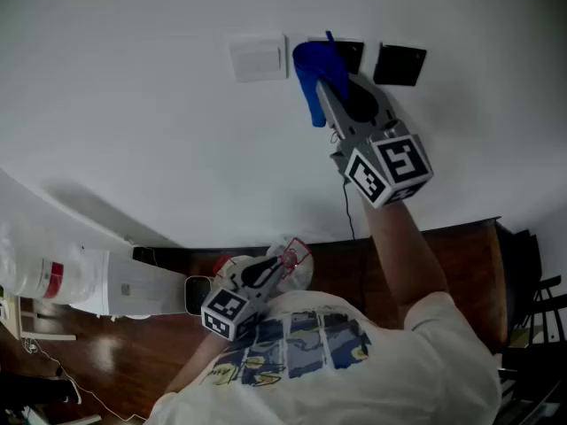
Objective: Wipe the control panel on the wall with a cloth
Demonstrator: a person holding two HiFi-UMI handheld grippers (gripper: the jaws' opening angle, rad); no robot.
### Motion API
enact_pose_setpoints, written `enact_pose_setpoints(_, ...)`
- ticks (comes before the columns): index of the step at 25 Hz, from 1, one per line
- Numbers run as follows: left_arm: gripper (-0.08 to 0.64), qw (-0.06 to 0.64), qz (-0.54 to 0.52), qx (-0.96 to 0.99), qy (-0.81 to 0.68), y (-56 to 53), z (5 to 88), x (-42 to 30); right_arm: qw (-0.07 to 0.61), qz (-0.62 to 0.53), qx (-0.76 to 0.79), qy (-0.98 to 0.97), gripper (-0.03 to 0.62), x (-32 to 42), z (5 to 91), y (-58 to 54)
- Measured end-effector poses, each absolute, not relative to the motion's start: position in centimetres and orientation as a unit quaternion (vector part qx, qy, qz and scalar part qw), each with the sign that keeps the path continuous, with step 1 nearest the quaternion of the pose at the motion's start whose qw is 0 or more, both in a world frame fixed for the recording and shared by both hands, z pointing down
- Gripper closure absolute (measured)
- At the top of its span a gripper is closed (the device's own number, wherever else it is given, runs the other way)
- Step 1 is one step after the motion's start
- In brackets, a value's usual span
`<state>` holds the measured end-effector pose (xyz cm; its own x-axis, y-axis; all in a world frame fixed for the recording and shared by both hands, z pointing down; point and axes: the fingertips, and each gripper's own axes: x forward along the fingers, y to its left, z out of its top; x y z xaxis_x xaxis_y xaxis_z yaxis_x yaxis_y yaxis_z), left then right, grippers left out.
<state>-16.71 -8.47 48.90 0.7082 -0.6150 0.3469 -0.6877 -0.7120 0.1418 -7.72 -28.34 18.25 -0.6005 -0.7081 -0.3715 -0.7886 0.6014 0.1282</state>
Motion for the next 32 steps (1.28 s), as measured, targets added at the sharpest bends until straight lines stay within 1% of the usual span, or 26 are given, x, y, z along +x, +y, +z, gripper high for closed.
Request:
enact_pose_setpoints(4, 0.499, 0.143, 0.13, 0.912, -0.361, -8.8, 49.1, -14.3, 0.129, 0.152, -0.418, 0.886, 0.499, -7.1, 17.9, -29.5)
enact_pose_setpoints(10, 0.499, 0.158, 0.131, 0.907, -0.368, -9.7, 49.8, -12.9, 0.127, 0.15, -0.419, 0.887, 0.499, -5.6, 18.4, -30.8)
enact_pose_setpoints(20, 0.499, 0.163, 0.146, 0.912, -0.347, -11.7, 50.1, -8.9, 0.136, 0.15, -0.426, 0.882, 0.499, -0.5, 18.1, -31.5)
enact_pose_setpoints(32, 0.499, 0.161, 0.164, 0.915, -0.331, -12.5, 50.2, -5.8, 0.148, 0.153, -0.458, 0.863, 0.499, 6.6, 17.6, -31.4)
